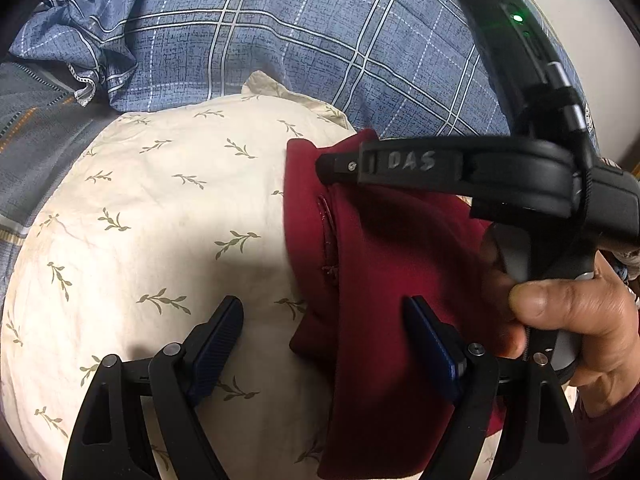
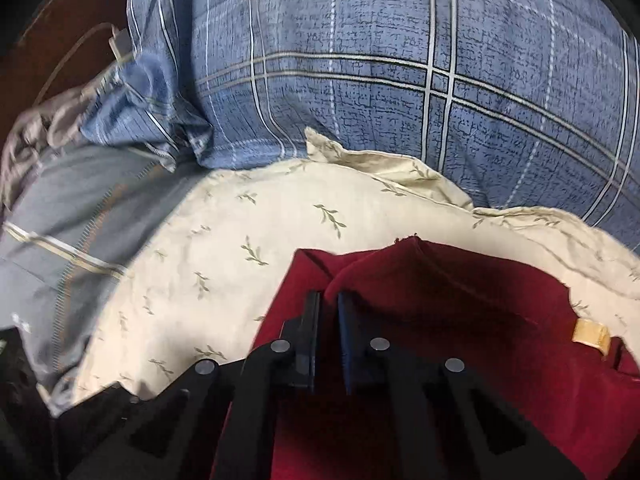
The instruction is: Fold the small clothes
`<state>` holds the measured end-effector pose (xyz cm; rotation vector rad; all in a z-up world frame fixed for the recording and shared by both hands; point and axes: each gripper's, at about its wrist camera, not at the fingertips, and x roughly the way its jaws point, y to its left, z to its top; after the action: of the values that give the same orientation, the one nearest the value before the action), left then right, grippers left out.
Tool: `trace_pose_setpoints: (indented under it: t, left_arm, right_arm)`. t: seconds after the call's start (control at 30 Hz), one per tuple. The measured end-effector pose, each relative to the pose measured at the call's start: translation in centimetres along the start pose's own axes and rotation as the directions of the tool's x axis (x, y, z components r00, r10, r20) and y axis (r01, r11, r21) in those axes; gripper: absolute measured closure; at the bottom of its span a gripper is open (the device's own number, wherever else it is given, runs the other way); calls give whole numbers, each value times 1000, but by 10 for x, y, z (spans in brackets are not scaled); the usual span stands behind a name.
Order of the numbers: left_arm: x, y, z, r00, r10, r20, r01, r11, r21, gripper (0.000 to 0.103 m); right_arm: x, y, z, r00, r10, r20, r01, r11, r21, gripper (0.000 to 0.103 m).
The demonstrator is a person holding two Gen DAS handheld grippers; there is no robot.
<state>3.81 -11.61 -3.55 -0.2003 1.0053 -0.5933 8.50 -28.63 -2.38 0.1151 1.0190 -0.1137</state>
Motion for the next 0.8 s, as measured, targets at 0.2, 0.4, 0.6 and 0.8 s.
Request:
trace_pose_setpoints:
  t: [0.2,0.4,0.6,0.8]
  left_arm:
    - [-1,2,0,1000,-6,-1,6,1000,0,20]
    - [0,3,0,1000,-11,0,11,1000,-3,20]
    - [0,6,0,1000,-19,4,19,1000,-16,19]
    - [1,9,1,999,-41,21,42,998,-51,14]
  right_arm:
    - [-13,-12,0,998,64,1,-64,995,73,59]
    - [4,4,7,996,-44,-83,48,998,50,15]
    - [24,24,1,979,-189,-80,182,979,-94,19]
    - [-5,11,-7,994,-103,-28,99,987,-127,76]
